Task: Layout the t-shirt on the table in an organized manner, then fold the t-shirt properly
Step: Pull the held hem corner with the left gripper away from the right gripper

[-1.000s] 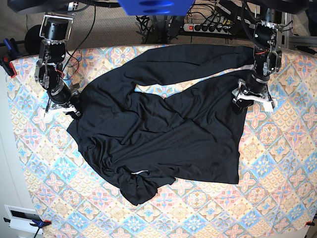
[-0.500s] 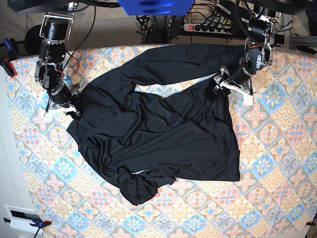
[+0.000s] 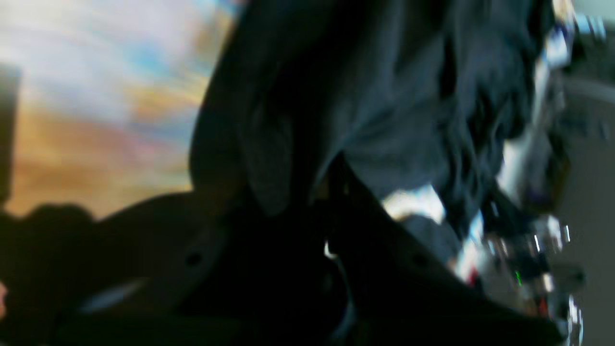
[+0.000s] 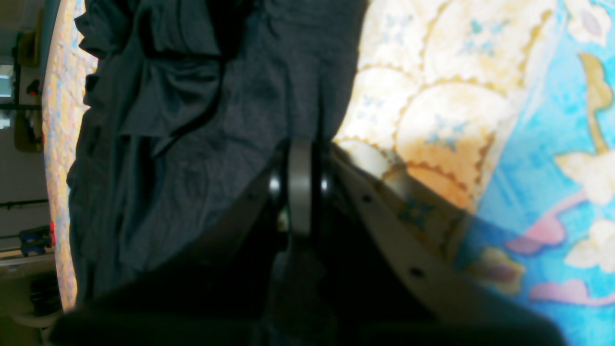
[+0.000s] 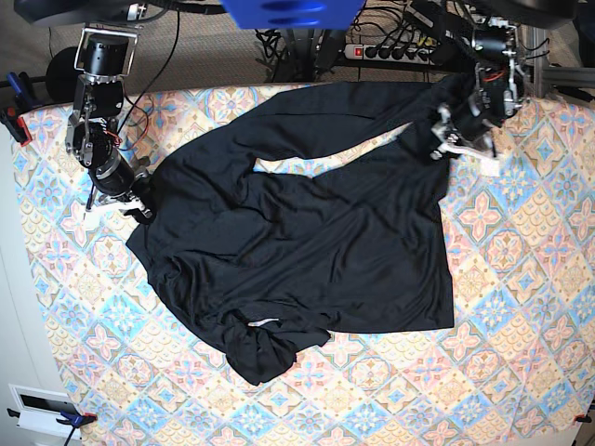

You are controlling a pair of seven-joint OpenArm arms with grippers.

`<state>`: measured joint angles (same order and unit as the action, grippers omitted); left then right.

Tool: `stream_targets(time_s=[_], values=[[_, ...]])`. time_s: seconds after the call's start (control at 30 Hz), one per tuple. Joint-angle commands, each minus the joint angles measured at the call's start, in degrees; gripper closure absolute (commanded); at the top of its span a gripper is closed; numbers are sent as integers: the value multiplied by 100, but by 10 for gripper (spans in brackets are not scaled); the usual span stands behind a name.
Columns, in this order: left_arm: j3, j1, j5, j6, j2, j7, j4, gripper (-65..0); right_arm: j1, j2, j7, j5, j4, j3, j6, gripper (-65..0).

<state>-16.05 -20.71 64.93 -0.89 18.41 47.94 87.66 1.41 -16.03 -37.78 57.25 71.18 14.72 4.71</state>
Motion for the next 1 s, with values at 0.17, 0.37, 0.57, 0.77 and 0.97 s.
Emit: stream_targets(time_s=[0.17, 0.37, 0.57, 0.77, 0.97], values=[[-491, -26, -202, -136, 255, -8, 12, 0, -14, -36, -182, -59, 69, -17, -36, -11], [-869, 53, -721, -136, 299, -34, 12, 0, -14, -36, -165, -59, 78, -17, -36, -11], [-1151, 511, -1372, -136, 255, -34, -269, 0, -22, -36, -156, -59, 87, -8, -36, -11], [-1274, 1064, -1398, -136, 273, -34, -1236, 0, -14, -45, -156, -59, 87, 44, -36, -11], [-1230, 1091, -1398, -127, 255, -34, -1465, -12, -14, -45, -174, -59, 87, 44, -36, -11]])
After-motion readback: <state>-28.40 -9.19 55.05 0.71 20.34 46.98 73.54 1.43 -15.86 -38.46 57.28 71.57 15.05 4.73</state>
